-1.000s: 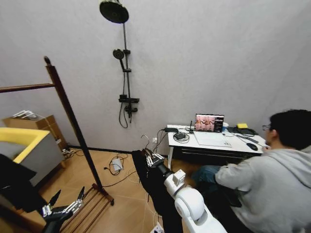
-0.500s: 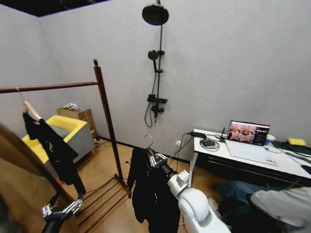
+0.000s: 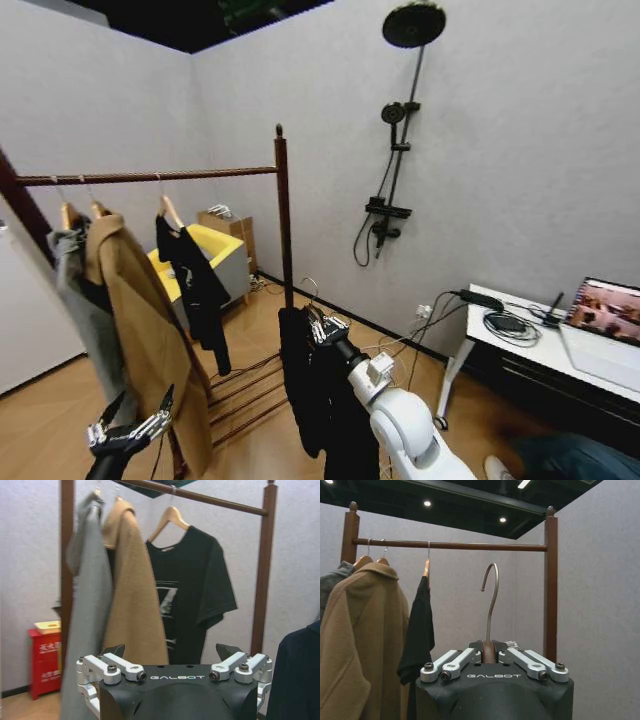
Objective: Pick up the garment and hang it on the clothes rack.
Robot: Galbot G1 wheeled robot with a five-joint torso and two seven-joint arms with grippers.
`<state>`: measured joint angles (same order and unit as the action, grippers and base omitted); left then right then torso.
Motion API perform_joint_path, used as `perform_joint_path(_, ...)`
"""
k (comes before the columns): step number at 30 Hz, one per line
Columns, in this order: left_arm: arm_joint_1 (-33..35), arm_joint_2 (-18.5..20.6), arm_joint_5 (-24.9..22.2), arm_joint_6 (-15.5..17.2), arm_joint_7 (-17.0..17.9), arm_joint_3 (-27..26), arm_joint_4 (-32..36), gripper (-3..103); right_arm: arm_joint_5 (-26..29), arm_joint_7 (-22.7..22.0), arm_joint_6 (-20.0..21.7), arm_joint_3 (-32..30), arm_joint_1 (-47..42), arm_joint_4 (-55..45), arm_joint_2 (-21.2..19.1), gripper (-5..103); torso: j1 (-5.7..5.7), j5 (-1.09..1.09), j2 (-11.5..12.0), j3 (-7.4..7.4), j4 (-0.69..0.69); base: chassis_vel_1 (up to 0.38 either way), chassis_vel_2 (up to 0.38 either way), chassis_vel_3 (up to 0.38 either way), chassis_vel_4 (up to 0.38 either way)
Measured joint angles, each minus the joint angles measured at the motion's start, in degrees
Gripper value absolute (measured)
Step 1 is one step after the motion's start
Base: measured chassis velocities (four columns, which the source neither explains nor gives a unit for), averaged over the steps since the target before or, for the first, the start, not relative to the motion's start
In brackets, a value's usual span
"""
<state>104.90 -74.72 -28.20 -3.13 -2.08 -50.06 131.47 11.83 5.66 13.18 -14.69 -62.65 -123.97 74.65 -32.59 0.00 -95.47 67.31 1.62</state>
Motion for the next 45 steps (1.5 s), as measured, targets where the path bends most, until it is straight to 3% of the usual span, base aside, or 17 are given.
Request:
perform_joint_path(12, 0.00, 0.00, 0.00, 0.00, 0.00, 0.00, 0.00, 100, -0.31, 0.75, -1.90, -5.36, -0.78, -0.02, 0.07, 10, 0.00, 0.00, 0.00, 0.00, 0.00, 0.125, 0.127, 0.125, 0.128)
perform_joint_path(27, 0.00, 0.00, 0.00, 0.00, 0.01, 0.00, 0.00, 100, -1.53, -2.51, -2.77, -7.80, -0.20, 2.36, 1.42, 10, 0.00, -0.01, -0.01, 0.00, -0.04, 0.116, 0.125, 0.119, 0.123)
perform_joint_path(45, 0.01, 0.00, 0.00, 0.00, -0.01, 0.00, 0.00, 100, -6.21, -3.60, -5.24, -10.98, -6.31, 0.49, 3.53, 10, 0.00, 0.00, -0.01, 0.00, 0.01, -0.085, 0.086, 0.089, -0.069)
